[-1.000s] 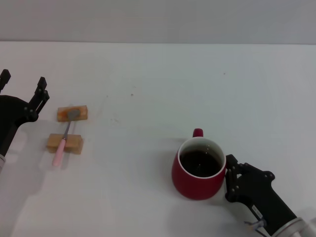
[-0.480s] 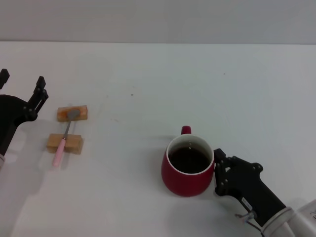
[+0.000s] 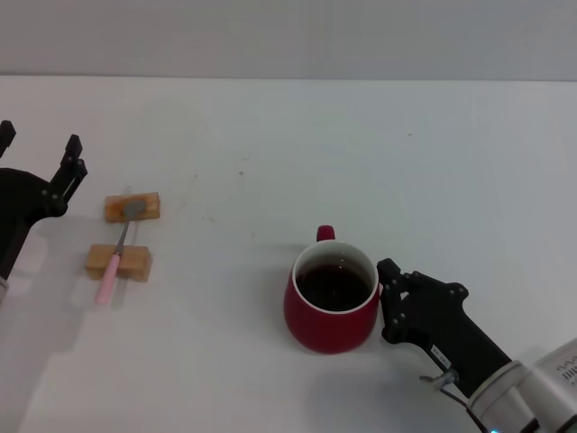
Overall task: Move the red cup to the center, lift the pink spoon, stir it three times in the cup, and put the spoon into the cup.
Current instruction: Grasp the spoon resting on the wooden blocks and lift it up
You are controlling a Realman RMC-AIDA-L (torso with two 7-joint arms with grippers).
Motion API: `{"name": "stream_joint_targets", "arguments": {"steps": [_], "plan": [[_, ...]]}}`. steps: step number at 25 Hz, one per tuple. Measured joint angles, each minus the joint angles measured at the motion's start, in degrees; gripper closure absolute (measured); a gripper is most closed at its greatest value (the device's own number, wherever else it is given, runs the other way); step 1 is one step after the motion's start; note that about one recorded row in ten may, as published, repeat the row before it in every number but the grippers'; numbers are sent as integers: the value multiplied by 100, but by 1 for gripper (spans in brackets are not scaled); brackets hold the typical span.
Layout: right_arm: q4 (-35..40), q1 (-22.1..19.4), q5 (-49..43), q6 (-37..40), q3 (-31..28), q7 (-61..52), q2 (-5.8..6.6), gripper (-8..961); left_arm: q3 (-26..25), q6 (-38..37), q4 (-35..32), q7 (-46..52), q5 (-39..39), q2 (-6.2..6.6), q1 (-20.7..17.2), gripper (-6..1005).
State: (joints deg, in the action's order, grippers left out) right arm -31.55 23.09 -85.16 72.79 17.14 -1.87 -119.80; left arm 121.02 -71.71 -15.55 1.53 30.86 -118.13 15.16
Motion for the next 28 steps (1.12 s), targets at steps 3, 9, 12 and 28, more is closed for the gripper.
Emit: {"name": "stream_joint_targets", "arguments": {"steps": [3,9,12,28], "plan": [[-4,67,-1,-35,-5,-1,0,953,-36,-5,0,-4,0,-3,3,222],[0,112,-1,-65,-47,-3,0,953,-45,-35,0,-4,-1,-9,-4,222],[7,59,0,-9,-83,-5,5,954,-44,-33,0,-4,0,-9,-12,223],[-4,-352,-450,132,-120,-2,11,954,-44,-44,-11,1,-20,-17,-44,225]]}}
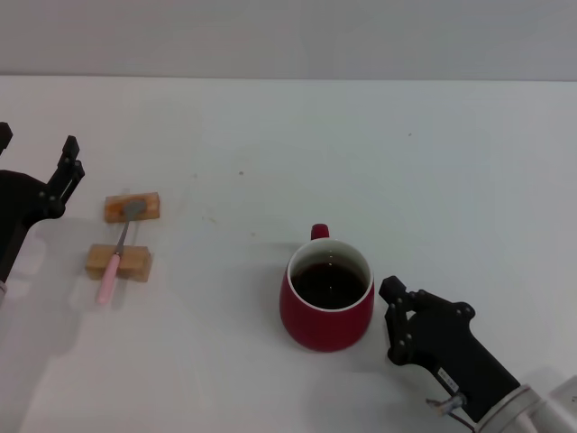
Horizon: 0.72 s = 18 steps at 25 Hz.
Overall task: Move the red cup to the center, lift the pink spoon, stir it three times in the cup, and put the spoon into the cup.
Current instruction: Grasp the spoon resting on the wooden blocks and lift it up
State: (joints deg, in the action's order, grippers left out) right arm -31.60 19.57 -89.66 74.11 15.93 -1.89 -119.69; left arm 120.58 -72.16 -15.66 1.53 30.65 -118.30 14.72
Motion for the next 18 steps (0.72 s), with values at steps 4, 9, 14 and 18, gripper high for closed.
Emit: {"name": "stream_joint_targets", "arguments": {"steps": [4,9,14,18], "plan": [[13,61,-126,-44,-16,-3,-8,954,0,0,1,-1,-2,1,13,226],[1,203,-160,-170,-75,-4,-10,954,0,0,2,-3,10,9,37,226],[-14,359,-165,-306,-140,-4,-11,955,-26,25,-1,-4,19,9,81,227],[8,429,-167,-352,-223,-5,-11,955,-64,38,2,-4,20,9,92,228]]}}
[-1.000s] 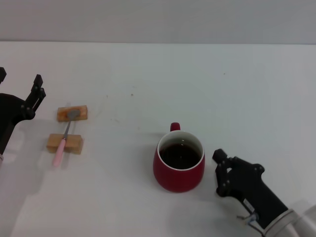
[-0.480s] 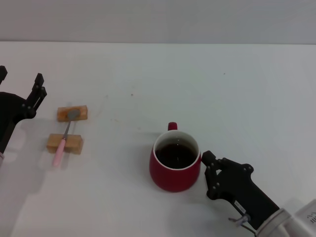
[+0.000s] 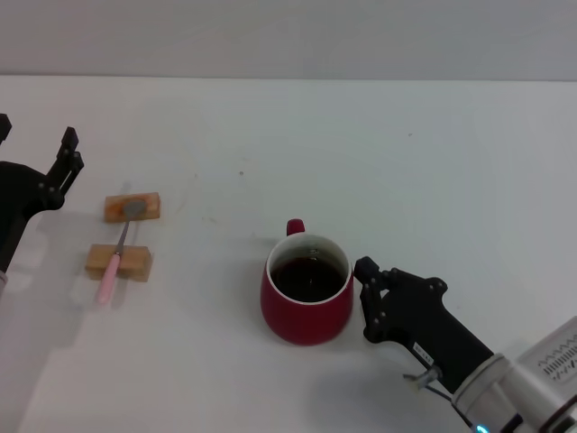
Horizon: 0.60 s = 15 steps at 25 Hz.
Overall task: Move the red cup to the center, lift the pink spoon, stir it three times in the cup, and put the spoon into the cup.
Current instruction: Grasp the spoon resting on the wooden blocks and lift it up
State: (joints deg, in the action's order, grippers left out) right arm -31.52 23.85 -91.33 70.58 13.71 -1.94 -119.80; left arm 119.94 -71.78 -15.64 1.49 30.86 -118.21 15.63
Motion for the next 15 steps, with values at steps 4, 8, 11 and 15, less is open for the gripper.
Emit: {"name": "stream_joint_targets", "arguments": {"steps": [4,8,11,15], "plan": [[11,21,0,-19,-90,1,6,955,-26,2,0,0,0,4,9,228],[192,-187,0,94,-348,43,6,955,-134,3,0,8,-1,2,10,229],[426,-455,11,407,-590,47,7,955,-151,3,1,33,-15,-3,10,229],[802,-862,49,1029,-994,52,24,955,-132,2,-5,23,-34,-25,-23,230]]}}
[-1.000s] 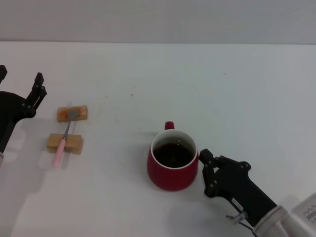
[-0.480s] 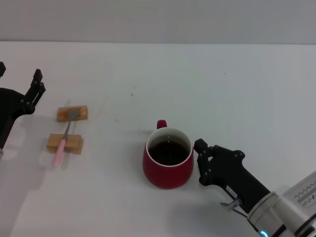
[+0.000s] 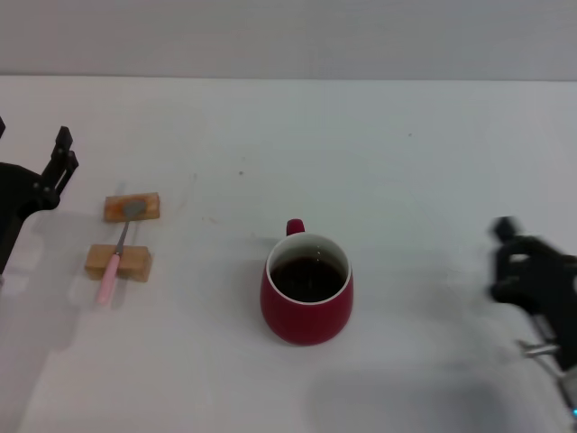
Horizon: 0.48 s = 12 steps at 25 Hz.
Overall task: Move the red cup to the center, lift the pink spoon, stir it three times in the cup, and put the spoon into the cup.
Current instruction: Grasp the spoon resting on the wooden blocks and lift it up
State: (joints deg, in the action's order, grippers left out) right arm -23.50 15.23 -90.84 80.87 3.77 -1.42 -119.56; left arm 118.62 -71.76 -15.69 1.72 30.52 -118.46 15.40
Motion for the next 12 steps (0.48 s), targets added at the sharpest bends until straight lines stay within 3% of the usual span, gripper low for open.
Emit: {"name": "stream_joint_targets", "arguments": {"steps": [4,12], "plan": [[272,-339,8,326,-392,2,7,955,131,-1,-10,40,-16,-15,-131,230],[561,-803,20,588,-607,5,23,955,911,-108,-174,-43,-21,-30,-644,232]]}}
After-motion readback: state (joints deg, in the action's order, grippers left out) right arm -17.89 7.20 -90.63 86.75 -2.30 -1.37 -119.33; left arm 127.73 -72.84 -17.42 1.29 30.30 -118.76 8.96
